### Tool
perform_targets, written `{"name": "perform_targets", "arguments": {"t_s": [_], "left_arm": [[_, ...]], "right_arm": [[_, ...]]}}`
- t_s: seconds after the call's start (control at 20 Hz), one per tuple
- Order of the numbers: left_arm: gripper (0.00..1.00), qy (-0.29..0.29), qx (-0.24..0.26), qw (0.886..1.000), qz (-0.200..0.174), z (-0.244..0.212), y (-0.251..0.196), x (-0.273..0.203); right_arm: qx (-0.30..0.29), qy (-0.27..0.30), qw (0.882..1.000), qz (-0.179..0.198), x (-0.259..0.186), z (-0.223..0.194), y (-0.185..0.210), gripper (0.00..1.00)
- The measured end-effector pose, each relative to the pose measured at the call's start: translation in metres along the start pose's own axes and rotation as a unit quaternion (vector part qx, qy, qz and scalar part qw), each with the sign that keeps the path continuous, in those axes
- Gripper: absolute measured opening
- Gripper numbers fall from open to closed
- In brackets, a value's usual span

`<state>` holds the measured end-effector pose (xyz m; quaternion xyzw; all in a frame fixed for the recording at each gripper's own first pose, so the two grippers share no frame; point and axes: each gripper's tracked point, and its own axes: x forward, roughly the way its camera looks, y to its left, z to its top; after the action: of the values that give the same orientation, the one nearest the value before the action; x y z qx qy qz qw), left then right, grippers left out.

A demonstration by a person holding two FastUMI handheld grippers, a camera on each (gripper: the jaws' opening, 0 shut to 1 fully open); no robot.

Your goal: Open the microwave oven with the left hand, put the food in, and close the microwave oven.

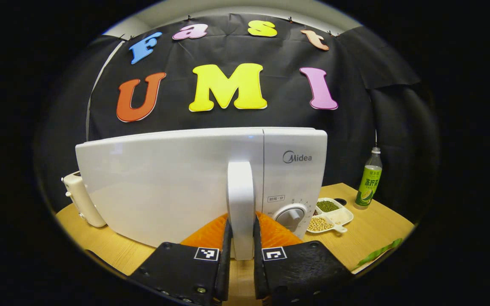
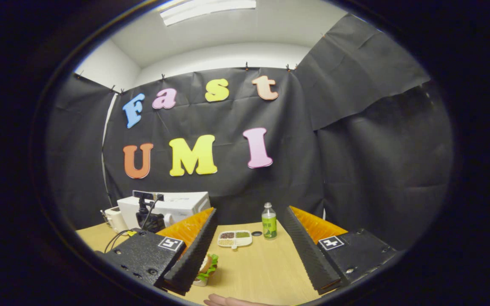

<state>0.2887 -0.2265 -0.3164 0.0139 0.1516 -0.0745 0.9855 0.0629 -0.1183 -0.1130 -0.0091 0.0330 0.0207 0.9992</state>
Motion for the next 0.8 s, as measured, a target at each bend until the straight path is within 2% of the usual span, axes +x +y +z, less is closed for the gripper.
{"name": "perform_targets", "arguments": {"t_s": [0.05, 0.1, 0.15, 0.2, 0.3, 0.35, 0.4, 0.45, 0.5, 0.55, 0.8], "left_arm": [[0.14, 0.001, -0.002, 1.0, -0.005, 0.0, -0.001, -0.004], [0.14, 0.001, -0.006, 1.0, -0.011, 0.001, -0.002, -0.005], [0.14, 0.0, -0.017, 1.0, -0.015, 0.001, -0.001, -0.006], [0.01, 0.0, -0.005, 1.0, -0.016, 0.0, -0.004, -0.007], [0.01, -0.012, 0.002, 1.0, -0.019, 0.0, 0.001, -0.031], [0.0, -0.015, 0.005, 0.999, -0.032, -0.004, 0.002, -0.044], [0.01, -0.016, -0.004, 0.999, -0.046, -0.004, 0.003, -0.054], [0.0, -0.007, -0.016, 0.998, -0.06, -0.01, 0.004, -0.069], [0.01, -0.006, -0.018, 0.997, -0.073, -0.012, 0.007, -0.083], [0.0, -0.004, -0.015, 0.996, -0.084, -0.013, 0.011, -0.094], [0.0, -0.01, 0.002, 0.992, -0.127, -0.022, 0.032, -0.138]], "right_arm": [[-0.002, 0.0, 1.0, -0.003, -0.002, 0.0, -0.001, 0.92], [-0.005, 0.0, 1.0, -0.005, -0.003, 0.001, -0.003, 1.0], [-0.006, 0.0, 1.0, -0.007, -0.005, 0.001, -0.004, 0.92], [-0.008, 0.0, 1.0, -0.008, -0.007, 0.002, -0.005, 0.92], [-0.014, 0.001, 1.0, -0.01, -0.011, 0.003, -0.006, 0.92], [-0.016, -0.001, 1.0, -0.011, -0.013, 0.005, -0.006, 0.92], [-0.017, -0.001, 1.0, -0.013, -0.014, 0.006, -0.006, 1.0], [-0.019, 0.001, 1.0, -0.013, -0.016, 0.006, -0.005, 0.92], [-0.019, -0.001, 1.0, -0.01, -0.019, 0.008, -0.001, 0.92], [-0.018, -0.003, 1.0, -0.007, -0.021, 0.01, 0.003, 1.0], [-0.009, 0.01, 1.0, 0.004, -0.031, 0.005, 0.025, 1.0]]}}
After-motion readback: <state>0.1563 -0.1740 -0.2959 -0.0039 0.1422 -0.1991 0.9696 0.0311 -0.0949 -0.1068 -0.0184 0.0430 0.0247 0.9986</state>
